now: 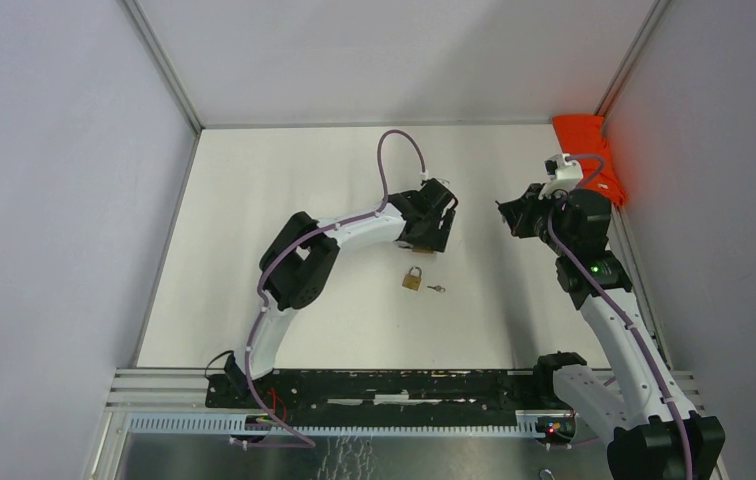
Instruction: Unlock with the key
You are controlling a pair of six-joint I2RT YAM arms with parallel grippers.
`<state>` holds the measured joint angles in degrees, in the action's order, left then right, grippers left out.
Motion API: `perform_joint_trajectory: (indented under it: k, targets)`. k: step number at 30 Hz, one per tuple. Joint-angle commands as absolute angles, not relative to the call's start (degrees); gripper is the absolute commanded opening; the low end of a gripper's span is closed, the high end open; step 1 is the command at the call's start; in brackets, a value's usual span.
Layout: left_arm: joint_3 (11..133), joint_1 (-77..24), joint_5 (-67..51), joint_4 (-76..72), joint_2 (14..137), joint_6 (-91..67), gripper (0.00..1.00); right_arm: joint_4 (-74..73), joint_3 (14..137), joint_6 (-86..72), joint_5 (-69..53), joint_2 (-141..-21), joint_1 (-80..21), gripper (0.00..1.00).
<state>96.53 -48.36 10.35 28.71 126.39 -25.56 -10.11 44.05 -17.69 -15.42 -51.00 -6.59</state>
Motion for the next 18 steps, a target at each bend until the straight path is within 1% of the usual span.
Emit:
perform_joint_trajectory:
  k: [1, 11, 18]
  targets:
    - [97.7, -48.7, 11.8, 31.1, 128.8, -24.7, 0.82, -8.5, 44.6, -17.5, -15.5, -50.0, -6.3, 0.00]
    - [93.7, -49.3, 17.6, 37.2, 126.4, -24.8, 0.77, -7.5, 44.2, -18.6, -16.2, -50.3, -6.1, 0.00]
    - [94.4, -49.3, 17.4, 36.7, 128.3, -23.3, 0.76, -7.3, 43.9, -18.9, -16.5, -50.1, -6.1, 0.00]
